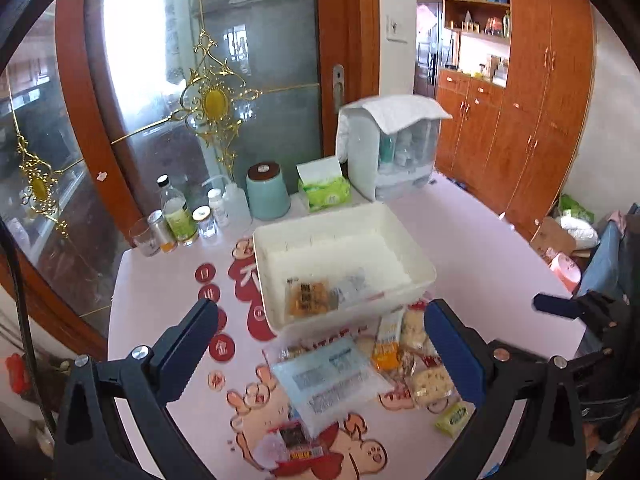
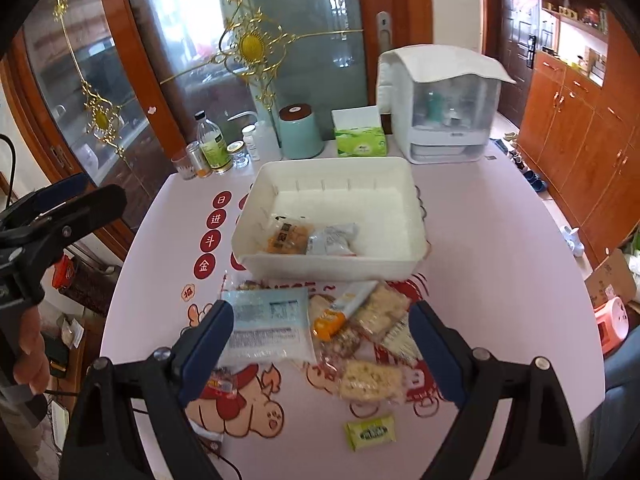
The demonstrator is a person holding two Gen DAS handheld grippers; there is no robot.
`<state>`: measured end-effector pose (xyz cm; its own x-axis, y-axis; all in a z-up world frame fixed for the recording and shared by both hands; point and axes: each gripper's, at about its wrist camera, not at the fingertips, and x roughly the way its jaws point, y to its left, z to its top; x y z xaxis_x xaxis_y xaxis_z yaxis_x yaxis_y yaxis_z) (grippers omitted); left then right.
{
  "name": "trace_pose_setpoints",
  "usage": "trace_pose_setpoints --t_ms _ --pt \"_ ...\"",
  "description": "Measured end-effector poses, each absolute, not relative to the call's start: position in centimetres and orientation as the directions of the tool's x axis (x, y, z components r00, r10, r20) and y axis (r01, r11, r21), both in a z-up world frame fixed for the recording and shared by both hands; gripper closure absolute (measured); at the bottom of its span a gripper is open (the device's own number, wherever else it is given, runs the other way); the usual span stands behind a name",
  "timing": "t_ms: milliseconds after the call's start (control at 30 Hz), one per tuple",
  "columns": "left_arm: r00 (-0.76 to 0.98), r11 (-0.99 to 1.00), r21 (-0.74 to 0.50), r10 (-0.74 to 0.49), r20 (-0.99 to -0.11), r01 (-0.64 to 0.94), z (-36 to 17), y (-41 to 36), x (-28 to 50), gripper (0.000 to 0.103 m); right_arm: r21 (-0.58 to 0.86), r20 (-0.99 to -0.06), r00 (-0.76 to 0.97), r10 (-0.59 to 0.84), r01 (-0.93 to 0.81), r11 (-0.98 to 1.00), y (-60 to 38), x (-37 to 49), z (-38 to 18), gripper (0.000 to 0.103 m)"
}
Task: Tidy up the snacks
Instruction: 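Open both tools to drop the bags into the white tray, then grasp the blue-white packet with the left tool while the right tool grasps the orange-white bar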
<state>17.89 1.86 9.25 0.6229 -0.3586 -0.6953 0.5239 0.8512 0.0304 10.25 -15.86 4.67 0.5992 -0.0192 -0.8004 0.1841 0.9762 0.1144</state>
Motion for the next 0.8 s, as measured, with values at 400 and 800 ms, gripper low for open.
trace_pose_setpoints --t_ms 400,800 --pt "0.611 0.893 0.036 -0.278 -0.741 0.449 4.9 1.8 8.5 0.001 0.063 -0.78 0.626 0.009 0.064 0.996 -17.9 2.6 2.5 0.013" --pt "0.552 0.959 0.063 -0.104 -0.828 0.275 -2.5 6.4 6.8 0.001 0.121 -0.861 0.504 0.072 0.065 0.991 -20.3 3.9 -4.4 0.016"
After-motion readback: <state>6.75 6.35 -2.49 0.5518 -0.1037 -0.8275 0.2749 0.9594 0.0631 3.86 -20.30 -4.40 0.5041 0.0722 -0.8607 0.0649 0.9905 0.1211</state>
